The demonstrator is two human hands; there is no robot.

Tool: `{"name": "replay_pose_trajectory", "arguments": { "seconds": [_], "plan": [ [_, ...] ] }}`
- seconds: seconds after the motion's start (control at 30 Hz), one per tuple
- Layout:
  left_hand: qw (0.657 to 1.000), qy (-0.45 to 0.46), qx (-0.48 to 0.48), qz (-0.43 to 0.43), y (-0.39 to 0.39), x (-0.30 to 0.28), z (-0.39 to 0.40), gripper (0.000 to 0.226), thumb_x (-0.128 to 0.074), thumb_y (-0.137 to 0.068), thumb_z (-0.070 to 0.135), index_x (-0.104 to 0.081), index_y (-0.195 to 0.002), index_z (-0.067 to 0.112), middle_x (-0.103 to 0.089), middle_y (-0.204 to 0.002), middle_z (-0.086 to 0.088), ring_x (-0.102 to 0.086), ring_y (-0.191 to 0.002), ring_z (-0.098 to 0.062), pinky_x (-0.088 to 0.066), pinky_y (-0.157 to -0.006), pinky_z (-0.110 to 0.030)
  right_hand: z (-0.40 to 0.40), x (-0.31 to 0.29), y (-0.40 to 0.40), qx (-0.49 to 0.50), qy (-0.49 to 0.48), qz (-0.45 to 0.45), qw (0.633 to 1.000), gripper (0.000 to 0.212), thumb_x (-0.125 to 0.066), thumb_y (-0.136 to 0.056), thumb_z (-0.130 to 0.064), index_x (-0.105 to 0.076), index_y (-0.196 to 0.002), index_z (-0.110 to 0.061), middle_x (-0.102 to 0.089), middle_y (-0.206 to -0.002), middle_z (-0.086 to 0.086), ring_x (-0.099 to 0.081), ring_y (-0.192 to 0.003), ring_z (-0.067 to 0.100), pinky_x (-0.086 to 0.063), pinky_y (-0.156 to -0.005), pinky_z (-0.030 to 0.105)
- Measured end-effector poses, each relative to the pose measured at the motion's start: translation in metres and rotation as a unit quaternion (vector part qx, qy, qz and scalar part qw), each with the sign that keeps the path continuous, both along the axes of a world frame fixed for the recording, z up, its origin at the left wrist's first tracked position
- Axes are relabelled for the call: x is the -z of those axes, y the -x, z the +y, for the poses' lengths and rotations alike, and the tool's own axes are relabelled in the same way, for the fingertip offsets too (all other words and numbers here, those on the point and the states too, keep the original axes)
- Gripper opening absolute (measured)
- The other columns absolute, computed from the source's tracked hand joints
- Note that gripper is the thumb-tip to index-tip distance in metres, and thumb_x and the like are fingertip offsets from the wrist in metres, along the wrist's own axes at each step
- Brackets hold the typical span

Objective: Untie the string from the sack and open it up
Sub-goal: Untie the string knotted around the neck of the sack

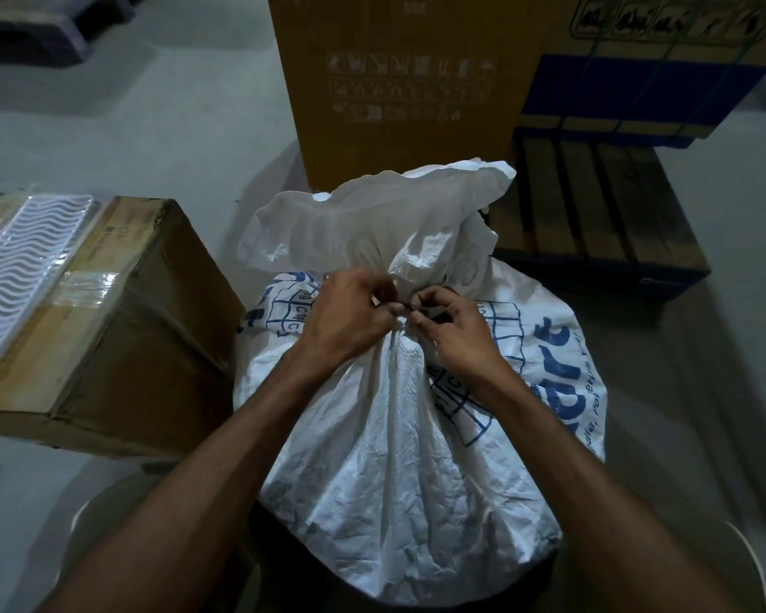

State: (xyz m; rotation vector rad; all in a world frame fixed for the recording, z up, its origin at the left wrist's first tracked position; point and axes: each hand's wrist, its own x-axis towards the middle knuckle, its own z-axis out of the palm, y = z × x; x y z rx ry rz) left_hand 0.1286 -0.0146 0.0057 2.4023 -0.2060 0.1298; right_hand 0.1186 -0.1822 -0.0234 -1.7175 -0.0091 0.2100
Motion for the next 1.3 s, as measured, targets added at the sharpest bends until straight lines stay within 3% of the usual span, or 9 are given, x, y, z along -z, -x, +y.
{"name": "replay_pose_trajectory", "arguments": {
  "seconds": [0.27, 0.37, 0.5, 0.6, 0.73, 0.93, 1.1, 1.2, 1.3],
  "plan": [
    [0.954, 0.218, -0.121, 0.163, -0.009, 0.007, 0.004, 0.013, -0.079, -0.084, 0.015, -0.077, -0.072, 0.011, -0.074, -0.068, -0.009, -0.065, -0.059, -0.014, -0.052, -0.064, -0.032, -0.001, 0.001, -0.002, 0.008, -0.005, 0.012, 1.000, 0.006, -0.066, -0.095, -0.001, -0.066, -0.094, -0.007, -0.066, -0.086, 0.004, -0.062, -0.076, 0.008, -0.050, -0.067, 0.015],
    [0.982, 0.129, -0.060, 0.122, -0.007, 0.005, 0.004, 0.010, -0.082, -0.083, 0.022, -0.074, -0.083, 0.015, -0.074, -0.075, -0.001, -0.068, -0.065, -0.011, -0.056, -0.065, -0.029, -0.001, 0.000, -0.001, 0.007, -0.001, 0.013, 1.000, 0.005, -0.065, -0.096, -0.002, -0.067, -0.096, -0.007, -0.066, -0.088, 0.003, -0.061, -0.074, 0.003, -0.049, -0.066, 0.012],
    [0.998, -0.046, 0.024, -0.034, 0.000, 0.001, 0.006, 0.018, -0.080, -0.081, 0.026, -0.070, -0.095, 0.025, -0.068, -0.086, 0.007, -0.065, -0.074, -0.011, -0.056, -0.067, -0.030, -0.001, -0.001, -0.001, 0.005, 0.009, 0.012, 1.000, 0.004, -0.064, -0.098, -0.004, -0.066, -0.096, -0.008, -0.068, -0.093, 0.008, -0.060, -0.077, 0.004, -0.051, -0.070, 0.017],
    [0.995, -0.044, 0.064, -0.067, 0.001, -0.001, 0.009, 0.011, -0.079, -0.082, 0.017, -0.073, -0.090, 0.021, -0.068, -0.084, 0.002, -0.065, -0.073, -0.014, -0.056, -0.066, -0.033, -0.002, -0.001, -0.001, 0.003, 0.010, 0.016, 1.000, 0.011, -0.063, -0.098, -0.004, -0.066, -0.093, -0.013, -0.066, -0.090, 0.001, -0.058, -0.079, 0.006, -0.051, -0.073, 0.021],
    [0.995, 0.099, -0.019, 0.018, -0.001, -0.002, 0.002, 0.011, -0.080, -0.084, 0.011, -0.074, -0.086, 0.020, -0.075, -0.078, 0.003, -0.072, -0.071, -0.007, -0.058, -0.067, -0.025, -0.002, -0.004, 0.000, 0.004, 0.002, 0.010, 1.000, 0.011, -0.064, -0.097, -0.004, -0.066, -0.092, -0.014, -0.063, -0.086, -0.004, -0.056, -0.076, 0.003, -0.049, -0.072, 0.017],
    [0.926, 0.316, -0.172, 0.117, -0.011, -0.004, 0.009, 0.008, -0.072, -0.092, 0.008, -0.067, -0.087, 0.013, -0.077, -0.086, -0.009, -0.076, -0.080, -0.022, -0.061, -0.069, -0.037, -0.004, -0.002, -0.003, 0.013, 0.002, 0.018, 1.000, 0.011, -0.065, -0.096, -0.006, -0.066, -0.091, -0.015, -0.062, -0.086, -0.007, -0.056, -0.080, 0.006, -0.050, -0.076, 0.019],
    [0.988, 0.030, -0.138, -0.067, -0.008, -0.002, 0.006, 0.032, -0.075, -0.084, 0.013, -0.062, -0.113, 0.019, -0.064, -0.110, 0.000, -0.056, -0.107, -0.018, -0.051, -0.095, -0.040, -0.003, -0.003, -0.002, 0.023, -0.017, 0.024, 0.999, 0.012, -0.065, -0.097, -0.004, -0.066, -0.092, -0.015, -0.063, -0.086, -0.006, -0.058, -0.078, 0.003, -0.050, -0.070, 0.014],
    [0.991, 0.026, -0.036, -0.124, -0.004, -0.004, 0.004, 0.022, -0.072, -0.083, 0.005, -0.068, -0.101, 0.016, -0.068, -0.101, 0.002, -0.058, -0.096, -0.013, -0.047, -0.085, -0.022, -0.003, -0.006, -0.003, 0.032, -0.059, 0.045, 0.997, 0.022, -0.061, -0.096, 0.004, -0.067, -0.088, -0.015, -0.064, -0.084, -0.001, -0.061, -0.078, 0.007, -0.053, -0.071, 0.019],
    [0.995, 0.043, 0.083, -0.042, 0.000, -0.005, 0.002, 0.018, -0.073, -0.082, 0.006, -0.073, -0.098, 0.015, -0.070, -0.093, 0.005, -0.061, -0.084, -0.003, -0.044, -0.071, -0.012, -0.005, -0.015, -0.001, 0.044, -0.109, 0.057, 0.991, 0.027, -0.058, -0.094, 0.009, -0.067, -0.084, -0.014, -0.062, -0.082, 0.005, -0.057, -0.071, 0.011, -0.049, -0.058, 0.017]
  ]
}}
